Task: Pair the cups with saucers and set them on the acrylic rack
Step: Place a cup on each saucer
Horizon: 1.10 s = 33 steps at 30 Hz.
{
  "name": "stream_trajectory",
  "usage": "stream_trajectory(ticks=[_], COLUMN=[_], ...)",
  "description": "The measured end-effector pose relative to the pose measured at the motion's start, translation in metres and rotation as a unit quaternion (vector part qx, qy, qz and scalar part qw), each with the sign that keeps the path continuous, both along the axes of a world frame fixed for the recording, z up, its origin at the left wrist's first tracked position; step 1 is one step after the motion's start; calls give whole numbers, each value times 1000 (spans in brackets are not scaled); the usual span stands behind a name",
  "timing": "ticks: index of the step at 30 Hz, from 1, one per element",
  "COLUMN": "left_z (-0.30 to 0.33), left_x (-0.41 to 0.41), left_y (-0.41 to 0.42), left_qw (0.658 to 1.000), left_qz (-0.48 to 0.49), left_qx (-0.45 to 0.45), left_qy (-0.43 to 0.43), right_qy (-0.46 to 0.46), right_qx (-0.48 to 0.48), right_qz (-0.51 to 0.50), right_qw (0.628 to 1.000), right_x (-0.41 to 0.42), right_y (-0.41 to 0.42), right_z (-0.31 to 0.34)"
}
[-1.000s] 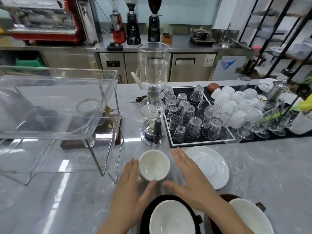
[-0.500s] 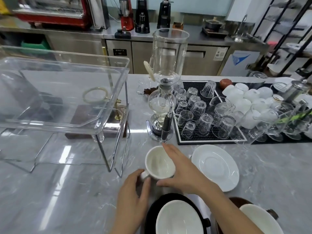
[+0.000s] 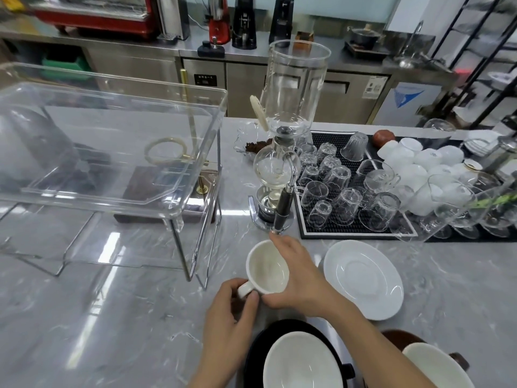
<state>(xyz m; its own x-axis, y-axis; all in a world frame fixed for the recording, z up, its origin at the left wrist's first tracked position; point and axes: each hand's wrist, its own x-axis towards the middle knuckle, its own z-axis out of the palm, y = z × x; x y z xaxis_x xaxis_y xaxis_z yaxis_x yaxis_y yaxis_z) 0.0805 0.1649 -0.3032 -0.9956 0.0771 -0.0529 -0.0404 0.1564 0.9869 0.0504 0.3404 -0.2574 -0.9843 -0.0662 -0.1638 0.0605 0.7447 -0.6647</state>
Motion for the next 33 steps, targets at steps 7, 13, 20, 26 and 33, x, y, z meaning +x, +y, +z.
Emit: stream_trajectory(ticks=[7, 13, 20, 26, 33], left_z=[0, 16, 42, 60, 73], left_x=[0, 5, 15, 27, 31], left_y=[-2, -5, -3, 11, 36], left_qw=[998, 996, 990, 988, 988], left_qz=[-3, -17, -59, -82, -119], left_qx=[53, 85, 127, 129, 93], left_qy=[-26, -23, -3, 3, 20], right_qy=[19, 48, 54, 63, 63], right_qx=[9, -27, -60, -63, -31], right_qz=[-12, -43, -68, -80, -94], right_qw=[1000, 998, 994, 993, 993], right_x=[-1, 12, 31, 48, 60], right_y=[-3, 0, 16, 39, 74], right_z=[-4, 6, 37, 53, 68])
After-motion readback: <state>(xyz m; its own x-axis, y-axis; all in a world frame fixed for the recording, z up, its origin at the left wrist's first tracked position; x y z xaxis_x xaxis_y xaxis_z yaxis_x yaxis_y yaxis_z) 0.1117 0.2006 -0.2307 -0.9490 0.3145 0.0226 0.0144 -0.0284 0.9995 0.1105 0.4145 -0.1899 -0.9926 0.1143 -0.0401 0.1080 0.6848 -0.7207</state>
